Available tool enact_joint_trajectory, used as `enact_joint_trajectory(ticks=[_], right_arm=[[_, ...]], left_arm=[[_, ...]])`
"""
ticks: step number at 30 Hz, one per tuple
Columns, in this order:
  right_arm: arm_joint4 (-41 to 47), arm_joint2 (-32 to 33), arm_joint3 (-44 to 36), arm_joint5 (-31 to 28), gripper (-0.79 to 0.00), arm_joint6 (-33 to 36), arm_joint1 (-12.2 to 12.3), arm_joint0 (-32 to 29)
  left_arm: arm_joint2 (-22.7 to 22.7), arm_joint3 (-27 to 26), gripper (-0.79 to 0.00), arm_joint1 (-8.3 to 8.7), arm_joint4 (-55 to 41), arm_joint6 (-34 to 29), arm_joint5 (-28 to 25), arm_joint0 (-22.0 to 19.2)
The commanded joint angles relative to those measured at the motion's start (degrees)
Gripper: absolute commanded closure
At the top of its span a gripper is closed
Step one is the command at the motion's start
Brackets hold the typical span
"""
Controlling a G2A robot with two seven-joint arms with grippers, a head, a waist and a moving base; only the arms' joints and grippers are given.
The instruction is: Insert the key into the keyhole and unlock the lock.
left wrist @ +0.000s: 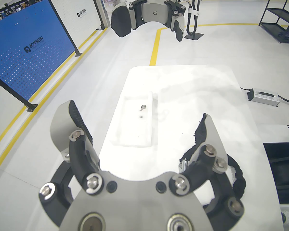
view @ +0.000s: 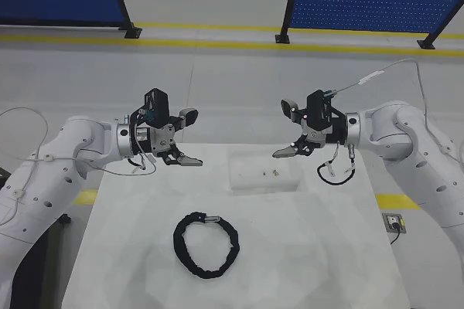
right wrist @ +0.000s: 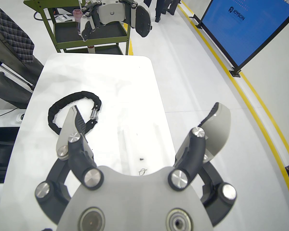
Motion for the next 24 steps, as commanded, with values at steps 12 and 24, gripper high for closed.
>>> enact_joint_trajectory(ticks=[12, 24], right_arm=[[0.0, 0.0, 0.0, 0.0, -0.785, 0.0, 0.0, 0.0], [-0.1, -0.1, -0.5, 1.7, -0.785, 0.1, -0.1, -1.1]], left_arm=[[0.0, 0.0, -0.785, 0.00, 0.0, 0.0, 0.0, 0.0], [0.0, 0.0, -0.785, 0.00, 0.0, 0.0, 0.0, 0.0]])
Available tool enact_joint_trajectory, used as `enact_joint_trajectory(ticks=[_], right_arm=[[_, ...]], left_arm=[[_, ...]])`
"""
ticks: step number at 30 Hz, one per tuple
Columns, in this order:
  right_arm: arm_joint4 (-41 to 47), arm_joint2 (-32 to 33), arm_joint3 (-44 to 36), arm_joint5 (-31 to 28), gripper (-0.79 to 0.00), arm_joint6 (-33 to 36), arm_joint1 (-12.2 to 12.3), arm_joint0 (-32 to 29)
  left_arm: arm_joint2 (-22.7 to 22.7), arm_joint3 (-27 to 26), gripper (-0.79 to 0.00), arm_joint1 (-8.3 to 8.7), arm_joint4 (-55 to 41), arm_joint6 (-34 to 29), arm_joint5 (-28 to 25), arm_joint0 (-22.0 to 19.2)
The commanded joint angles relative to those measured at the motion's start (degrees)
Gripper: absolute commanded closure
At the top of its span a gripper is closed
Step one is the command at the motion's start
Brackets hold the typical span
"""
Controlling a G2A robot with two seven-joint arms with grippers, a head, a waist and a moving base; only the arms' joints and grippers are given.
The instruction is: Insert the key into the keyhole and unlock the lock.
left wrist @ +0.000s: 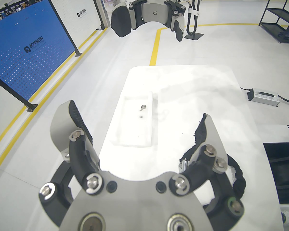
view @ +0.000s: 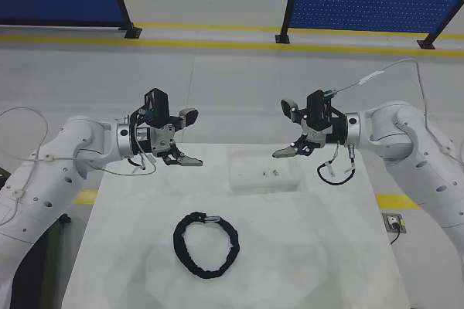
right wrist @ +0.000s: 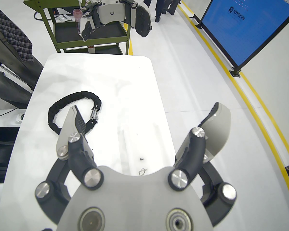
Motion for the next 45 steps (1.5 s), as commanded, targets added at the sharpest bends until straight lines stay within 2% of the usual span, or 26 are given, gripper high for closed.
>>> enact_joint_trajectory(ticks=[1, 8, 12, 14, 20, 26, 30, 35, 38, 41, 45], right_arm=[[0.2, -0.1, -0.2, 1.1, -0.785, 0.1, -0.1, -0.9], [-0.8, -3.0, 4.5, 2.8, -0.785, 3.0, -1.5, -2.6], [3.8, -4.9, 8.4, 5.5, -0.785, 4.1, -3.0, -2.9], [8.1, -6.5, 10.7, 6.9, -0.785, 7.3, -4.0, -2.7], [20.8, -10.7, 16.7, 15.1, -0.785, 19.7, -7.5, 0.1], [26.6, -14.1, 21.5, 26.2, -0.785, 30.3, -11.0, 2.6], [25.7, -16.5, 24.0, 34.4, -0.785, 37.0, -13.3, 4.5], [27.8, -17.8, 27.3, 43.2, -0.785, 40.2, -15.9, 5.2], [29.8, -17.8, 29.0, 46.5, -0.785, 40.6, -17.2, 5.4], [31.9, -17.3, 30.4, 49.0, -0.785, 40.1, -18.3, 5.6], [32.1, -17.2, 30.5, 49.1, -0.785, 39.9, -18.4, 5.6]], left_arm=[[0.0, 0.0, -0.785, 0.00, 0.0, 0.0, 0.0, 0.0], [0.0, 0.0, -0.785, 0.00, 0.0, 0.0, 0.0, 0.0], [0.0, 0.0, -0.785, 0.00, 0.0, 0.0, 0.0, 0.0], [0.0, 0.0, -0.785, 0.00, 0.0, 0.0, 0.0, 0.0], [0.0, 0.0, -0.785, 0.00, 0.0, 0.0, 0.0, 0.0], [0.0, 0.0, -0.785, 0.00, 0.0, 0.0, 0.0, 0.0], [0.0, 0.0, -0.785, 0.00, 0.0, 0.0, 0.0, 0.0], [0.0, 0.0, -0.785, 0.00, 0.0, 0.0, 0.0, 0.0], [0.0, 0.0, -0.785, 0.00, 0.0, 0.0, 0.0, 0.0], [0.0, 0.0, -0.785, 0.00, 0.0, 0.0, 0.0, 0.0], [0.0, 0.0, -0.785, 0.00, 0.0, 0.0, 0.0, 0.0]])
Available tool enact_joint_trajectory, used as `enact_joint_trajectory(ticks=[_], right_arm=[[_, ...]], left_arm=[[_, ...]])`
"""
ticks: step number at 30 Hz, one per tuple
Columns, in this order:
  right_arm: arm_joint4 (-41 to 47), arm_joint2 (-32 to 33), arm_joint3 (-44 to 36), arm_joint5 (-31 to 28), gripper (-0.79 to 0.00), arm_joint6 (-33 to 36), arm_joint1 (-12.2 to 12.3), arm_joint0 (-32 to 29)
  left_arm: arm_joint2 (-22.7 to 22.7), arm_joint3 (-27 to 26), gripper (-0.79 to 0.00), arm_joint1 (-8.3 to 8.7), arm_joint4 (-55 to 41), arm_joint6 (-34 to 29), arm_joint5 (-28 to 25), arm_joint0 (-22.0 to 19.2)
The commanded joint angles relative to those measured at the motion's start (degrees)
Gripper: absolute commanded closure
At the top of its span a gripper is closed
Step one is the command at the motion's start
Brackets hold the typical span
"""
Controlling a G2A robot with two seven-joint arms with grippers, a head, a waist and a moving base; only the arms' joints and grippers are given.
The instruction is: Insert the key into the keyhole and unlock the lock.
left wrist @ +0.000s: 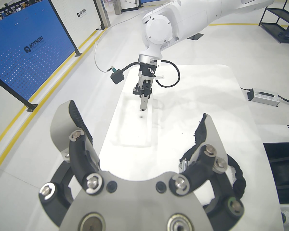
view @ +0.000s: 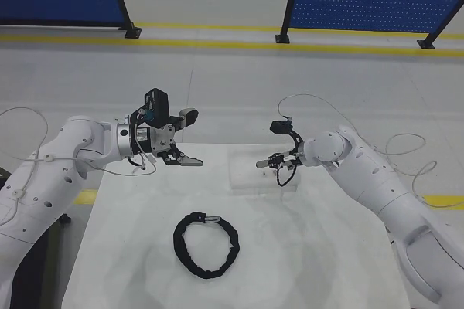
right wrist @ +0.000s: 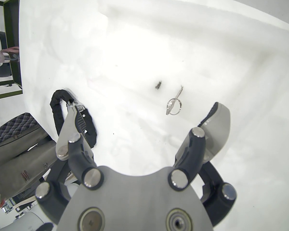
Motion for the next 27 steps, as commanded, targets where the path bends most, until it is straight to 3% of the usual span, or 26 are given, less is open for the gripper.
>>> enact_joint_trajectory(ticks=[1, 17, 27], right_arm=[[-0.1, 0.0, 0.0, -0.1, -0.785, 0.0, 0.0, 0.0], [-0.7, 0.0, -0.6, 0.8, -0.785, -0.5, 0.0, -0.5], [-7.7, -0.9, -4.7, 8.1, -0.785, 8.4, -0.8, 1.8]], left_arm=[[0.0, 0.0, -0.785, 0.00, 0.0, 0.0, 0.0, 0.0], [0.0, 0.0, -0.785, 0.00, 0.0, 0.0, 0.0, 0.0], [0.0, 0.0, -0.785, 0.00, 0.0, 0.0, 0.0, 0.0]])
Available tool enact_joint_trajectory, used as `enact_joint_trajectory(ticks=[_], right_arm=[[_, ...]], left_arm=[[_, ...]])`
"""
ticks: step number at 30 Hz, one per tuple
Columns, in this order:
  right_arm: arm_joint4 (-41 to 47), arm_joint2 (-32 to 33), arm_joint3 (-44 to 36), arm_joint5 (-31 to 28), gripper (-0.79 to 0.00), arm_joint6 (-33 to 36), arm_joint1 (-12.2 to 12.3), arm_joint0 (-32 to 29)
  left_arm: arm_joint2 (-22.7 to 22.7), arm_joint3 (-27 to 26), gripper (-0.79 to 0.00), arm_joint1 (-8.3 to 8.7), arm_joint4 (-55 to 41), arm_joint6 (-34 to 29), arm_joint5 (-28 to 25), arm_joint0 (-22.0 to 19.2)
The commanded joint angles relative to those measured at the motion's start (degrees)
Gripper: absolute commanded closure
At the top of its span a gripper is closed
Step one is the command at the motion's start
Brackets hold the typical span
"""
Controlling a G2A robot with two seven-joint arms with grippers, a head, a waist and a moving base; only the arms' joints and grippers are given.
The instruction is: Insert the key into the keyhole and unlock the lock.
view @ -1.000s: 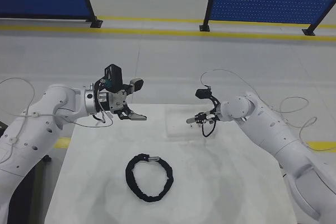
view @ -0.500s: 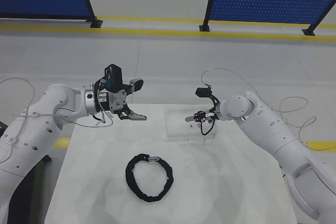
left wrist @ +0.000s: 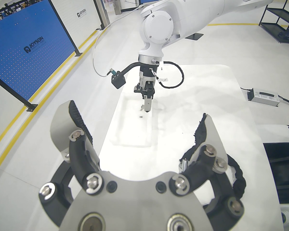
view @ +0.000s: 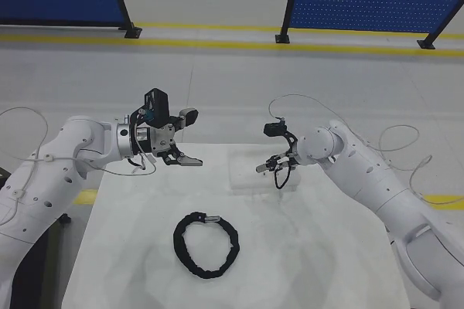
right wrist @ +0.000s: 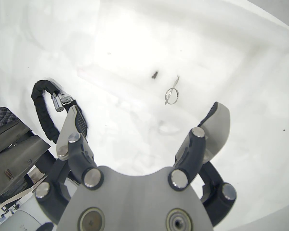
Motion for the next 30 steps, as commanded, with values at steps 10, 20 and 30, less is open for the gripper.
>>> enact_joint_trajectory(ticks=[10, 20, 30], right_arm=[[-1.8, -1.7, 4.4, 3.7, -0.717, 2.5, -3.7, 1.9], [-5.5, -3.5, 9.2, 6.5, -0.536, 4.9, -7.0, 4.0], [-6.6, -4.3, 14.1, 6.4, -0.397, 6.4, -10.1, 4.9]], left_arm=[[0.0, 0.0, -0.785, 0.00, 0.0, 0.0, 0.0, 0.0], [0.0, 0.0, -0.785, 0.00, 0.0, 0.0, 0.0, 0.0], [0.0, 0.0, -0.785, 0.00, 0.0, 0.0, 0.0, 0.0]])
